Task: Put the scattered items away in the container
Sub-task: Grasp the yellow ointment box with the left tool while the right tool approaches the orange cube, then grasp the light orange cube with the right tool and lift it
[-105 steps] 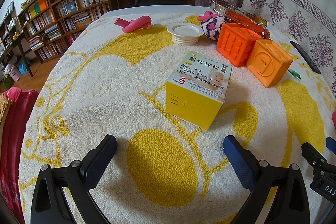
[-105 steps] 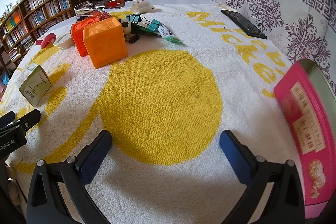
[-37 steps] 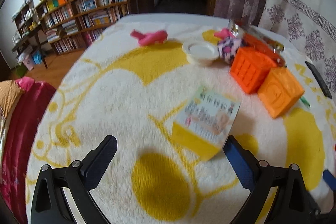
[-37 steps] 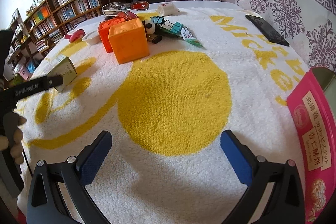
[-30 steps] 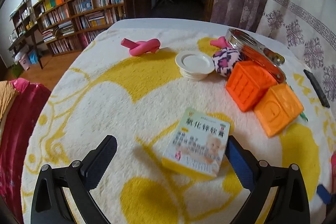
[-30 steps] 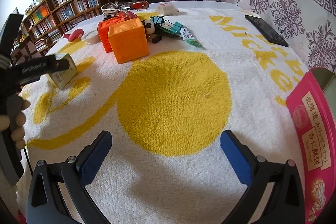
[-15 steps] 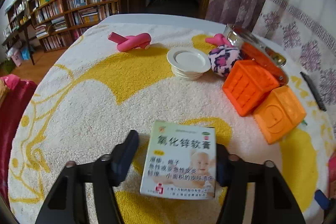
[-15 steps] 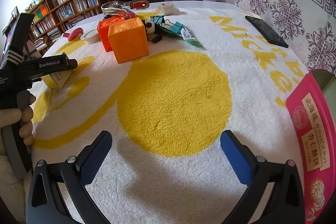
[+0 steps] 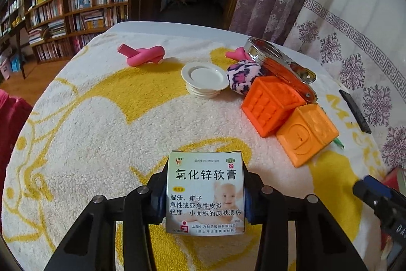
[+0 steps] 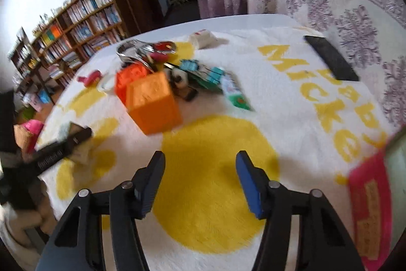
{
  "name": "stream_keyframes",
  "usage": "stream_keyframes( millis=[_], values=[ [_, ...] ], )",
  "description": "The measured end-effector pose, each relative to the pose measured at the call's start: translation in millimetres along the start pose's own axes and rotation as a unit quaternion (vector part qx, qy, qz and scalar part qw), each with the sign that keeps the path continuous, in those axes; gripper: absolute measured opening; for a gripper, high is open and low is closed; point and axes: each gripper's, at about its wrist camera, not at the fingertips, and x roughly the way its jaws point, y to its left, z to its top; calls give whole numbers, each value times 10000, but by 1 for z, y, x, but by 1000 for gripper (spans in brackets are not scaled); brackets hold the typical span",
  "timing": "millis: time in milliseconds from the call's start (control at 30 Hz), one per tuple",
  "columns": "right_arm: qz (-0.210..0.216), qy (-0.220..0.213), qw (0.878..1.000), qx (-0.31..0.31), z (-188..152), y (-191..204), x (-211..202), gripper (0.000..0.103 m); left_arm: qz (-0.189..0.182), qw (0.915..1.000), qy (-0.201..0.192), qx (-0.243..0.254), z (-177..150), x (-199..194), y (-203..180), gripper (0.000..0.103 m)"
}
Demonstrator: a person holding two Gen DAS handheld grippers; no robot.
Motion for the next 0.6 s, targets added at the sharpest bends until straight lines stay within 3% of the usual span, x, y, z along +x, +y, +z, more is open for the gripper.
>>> stream_keyframes(
  millis=[133, 200, 267, 600],
  values=[
    [331, -76, 9993, -133, 15, 19, 7, 64, -34, 9999, -37, -106, 2, -2, 3, 46],
    [330, -133, 9988, -325, 22, 29, 12, 74, -71, 9999, -44, -134, 2, -3, 4, 46],
    [260, -160, 9984, -475, 29, 36, 22, 77, -111, 9998, -61, -156, 2, -5, 4, 46],
    [333, 59, 9984, -456, 45, 37, 65, 76, -215, 9996, -91, -174, 2, -10, 3, 46]
  ],
)
